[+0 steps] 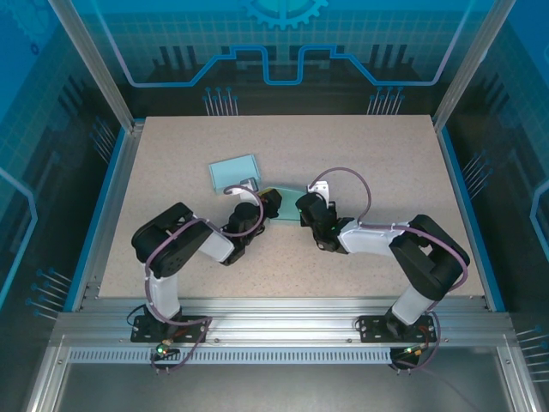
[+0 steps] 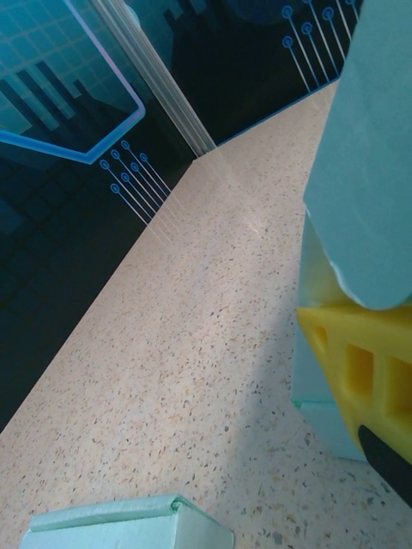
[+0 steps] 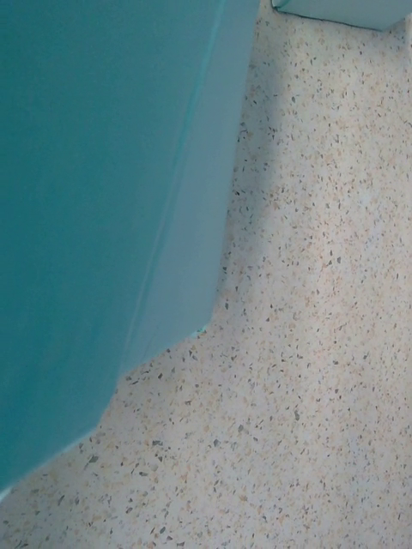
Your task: Fold the paper box
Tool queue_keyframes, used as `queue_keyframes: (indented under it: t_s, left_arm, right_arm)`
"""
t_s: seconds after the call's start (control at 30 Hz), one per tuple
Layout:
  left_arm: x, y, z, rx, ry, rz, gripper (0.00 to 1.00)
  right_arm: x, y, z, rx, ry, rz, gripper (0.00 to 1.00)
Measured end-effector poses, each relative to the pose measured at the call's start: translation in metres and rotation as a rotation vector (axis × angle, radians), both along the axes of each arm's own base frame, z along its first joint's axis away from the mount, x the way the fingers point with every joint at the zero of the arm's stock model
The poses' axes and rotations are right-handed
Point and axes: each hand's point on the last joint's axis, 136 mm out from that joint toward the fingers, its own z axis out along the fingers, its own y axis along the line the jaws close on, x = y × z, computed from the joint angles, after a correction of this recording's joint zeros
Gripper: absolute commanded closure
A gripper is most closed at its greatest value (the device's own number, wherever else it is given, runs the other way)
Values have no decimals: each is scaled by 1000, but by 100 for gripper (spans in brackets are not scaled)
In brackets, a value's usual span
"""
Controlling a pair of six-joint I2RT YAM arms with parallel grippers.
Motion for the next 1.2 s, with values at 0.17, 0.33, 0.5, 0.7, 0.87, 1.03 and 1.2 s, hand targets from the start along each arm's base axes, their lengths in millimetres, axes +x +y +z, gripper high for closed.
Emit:
queue_keyframes:
  t_s: [0.17,0.33,0.5,0.7,0.87,1.03,1.2]
  left_arm:
    - [1,-1,0,-25,8,2,74]
    - [2,-3,1,-63,11,1,74]
    - [2,-3,1,-87,14,-3,74]
    - [2,-3,1,-88,19,-18,74]
    - [3,-3,2,-119,32,-31,74]
    - [5,-2,2,-137,45,-55,74]
    - [5,-3,3,-135,64,-71,74]
  right_arm:
    - [0,-1,-1,-6,-2,-6,100]
    - [0,-1,-1,-7,-2,-6,100]
    - [1,-2,-1,-11,-3,-11,100]
    - [1,-2,-1,-11,-3,-11,100]
    - [1,-2,-1,-11,-3,-11,100]
    - [1,-2,-2,-11,-3,-10,100]
    - [1,-2,-2,-10,-4,-10,100]
